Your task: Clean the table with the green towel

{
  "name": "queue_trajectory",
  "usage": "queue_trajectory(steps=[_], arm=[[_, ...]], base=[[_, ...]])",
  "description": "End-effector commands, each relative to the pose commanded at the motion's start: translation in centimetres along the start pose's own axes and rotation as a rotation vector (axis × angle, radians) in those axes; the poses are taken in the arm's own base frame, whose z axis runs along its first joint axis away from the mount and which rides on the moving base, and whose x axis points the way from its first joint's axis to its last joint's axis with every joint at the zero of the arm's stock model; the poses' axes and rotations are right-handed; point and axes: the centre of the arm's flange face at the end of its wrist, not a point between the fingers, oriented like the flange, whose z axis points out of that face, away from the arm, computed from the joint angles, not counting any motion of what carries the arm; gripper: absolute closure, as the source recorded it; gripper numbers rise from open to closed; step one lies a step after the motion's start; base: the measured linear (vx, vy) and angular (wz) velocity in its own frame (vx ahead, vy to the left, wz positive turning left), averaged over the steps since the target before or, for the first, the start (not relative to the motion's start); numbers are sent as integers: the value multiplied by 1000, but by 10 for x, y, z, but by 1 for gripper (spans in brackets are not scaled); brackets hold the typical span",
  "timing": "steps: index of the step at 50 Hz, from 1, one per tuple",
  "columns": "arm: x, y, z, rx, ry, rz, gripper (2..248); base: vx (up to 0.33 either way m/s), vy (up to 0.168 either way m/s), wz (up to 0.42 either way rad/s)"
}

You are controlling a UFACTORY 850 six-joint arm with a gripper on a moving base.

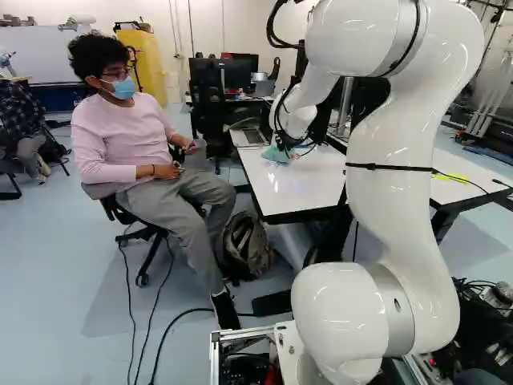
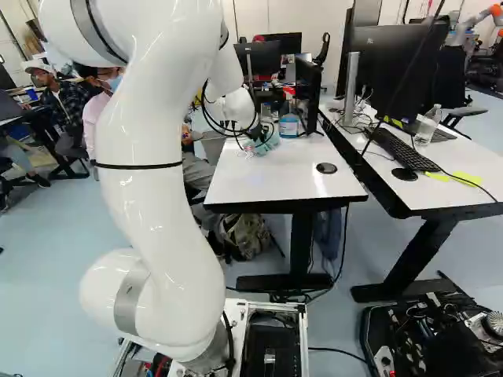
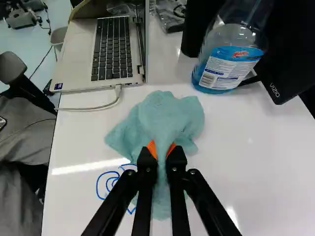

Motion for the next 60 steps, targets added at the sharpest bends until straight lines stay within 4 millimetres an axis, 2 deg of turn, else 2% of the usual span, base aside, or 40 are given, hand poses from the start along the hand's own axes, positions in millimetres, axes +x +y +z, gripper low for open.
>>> queue_trajectory(steps=[60], arm=[[-11,0,-1,0,-127,0,213]], base=[[0,0,0]])
